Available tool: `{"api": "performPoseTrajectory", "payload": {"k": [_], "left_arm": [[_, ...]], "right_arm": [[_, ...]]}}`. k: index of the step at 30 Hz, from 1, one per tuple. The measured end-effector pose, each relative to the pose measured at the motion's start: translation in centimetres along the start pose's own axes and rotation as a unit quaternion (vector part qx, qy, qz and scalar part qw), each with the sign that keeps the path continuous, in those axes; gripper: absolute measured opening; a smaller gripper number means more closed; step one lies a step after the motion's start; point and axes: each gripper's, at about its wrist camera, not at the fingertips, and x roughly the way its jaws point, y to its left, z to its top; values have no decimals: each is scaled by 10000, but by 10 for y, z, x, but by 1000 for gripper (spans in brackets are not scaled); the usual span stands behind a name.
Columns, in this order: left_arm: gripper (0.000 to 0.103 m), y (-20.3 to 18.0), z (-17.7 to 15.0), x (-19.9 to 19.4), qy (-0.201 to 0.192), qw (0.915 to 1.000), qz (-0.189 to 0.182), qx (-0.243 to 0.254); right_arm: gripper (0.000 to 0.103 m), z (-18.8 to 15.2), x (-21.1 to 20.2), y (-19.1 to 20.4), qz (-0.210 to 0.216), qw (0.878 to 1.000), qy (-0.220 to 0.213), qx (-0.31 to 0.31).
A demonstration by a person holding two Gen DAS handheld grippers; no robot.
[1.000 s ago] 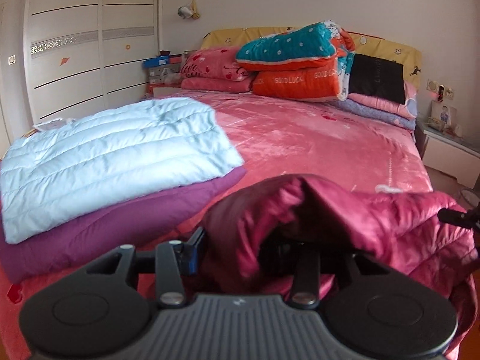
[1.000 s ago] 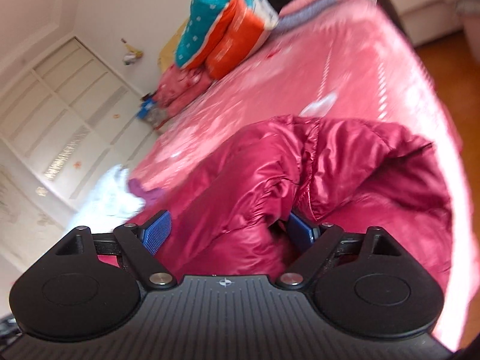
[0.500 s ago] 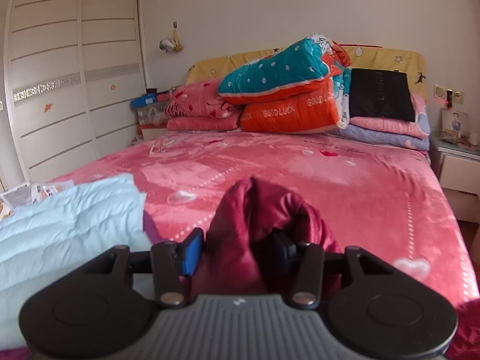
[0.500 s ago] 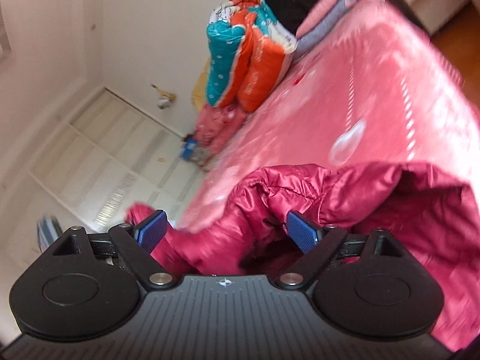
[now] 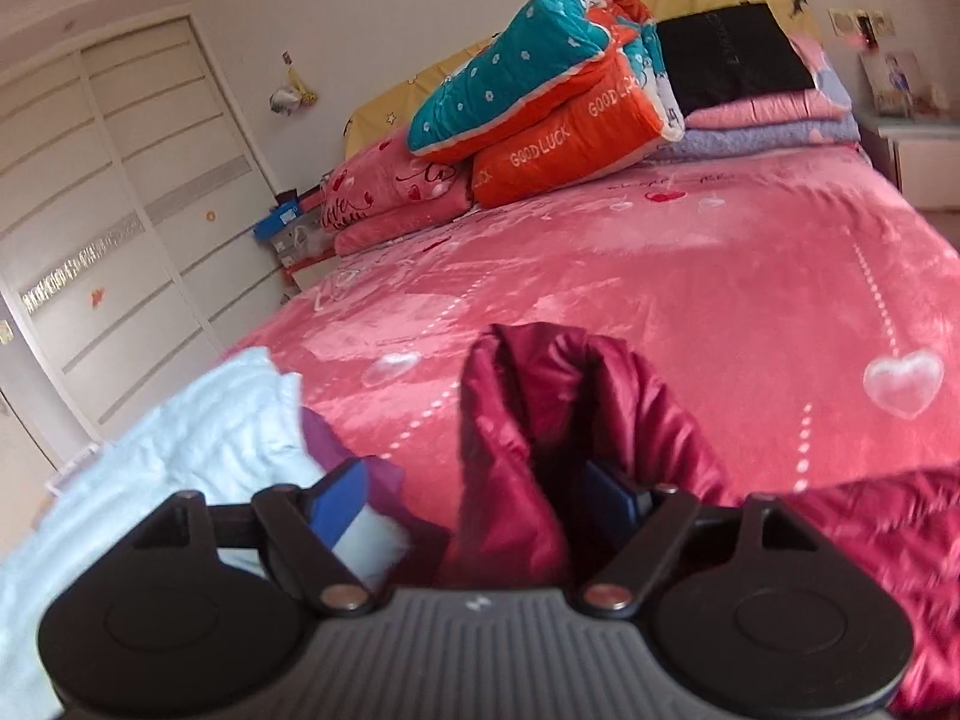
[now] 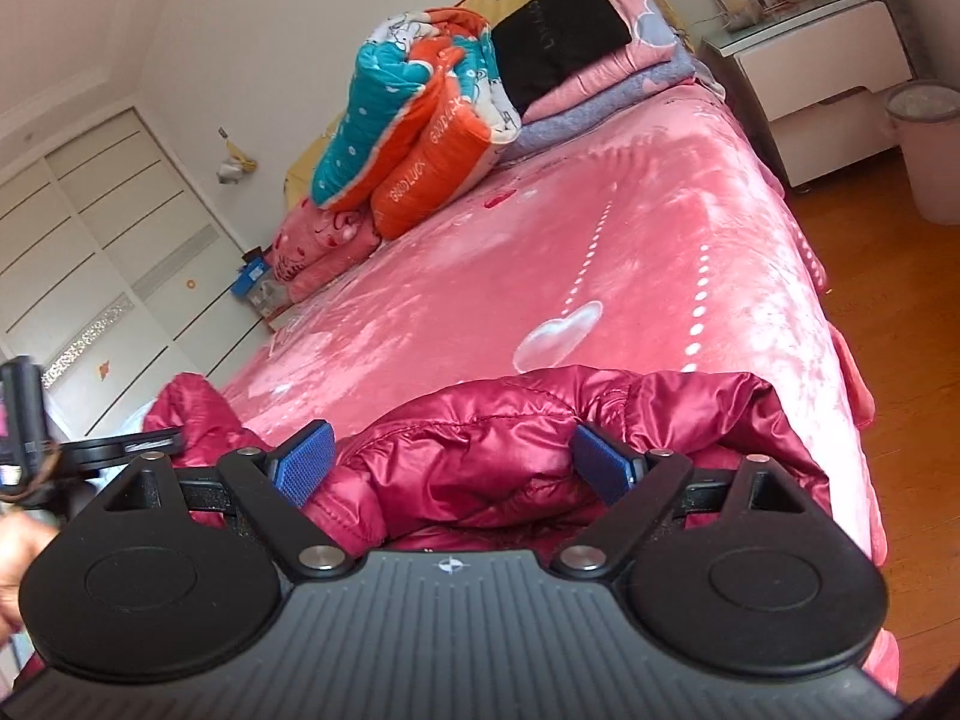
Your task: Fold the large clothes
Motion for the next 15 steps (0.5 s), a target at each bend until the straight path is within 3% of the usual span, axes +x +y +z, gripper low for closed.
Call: {"api": "performPoseTrajectory", "payload": {"k": [6, 11, 15], "left_arm": [[82, 42, -15, -40, 85, 9985, 205, 504], [82, 86, -55, -95, 235, 9996, 143, -7], [81, 98, -98, -149, 157, 9992, 0, -376]], "right_arm": [[103, 1, -10, 10, -252, 9985, -126, -459], [103, 2, -24, 8, -508, 9968, -271, -549], [103, 0, -40, 3, -711, 9957, -314, -507]]}}
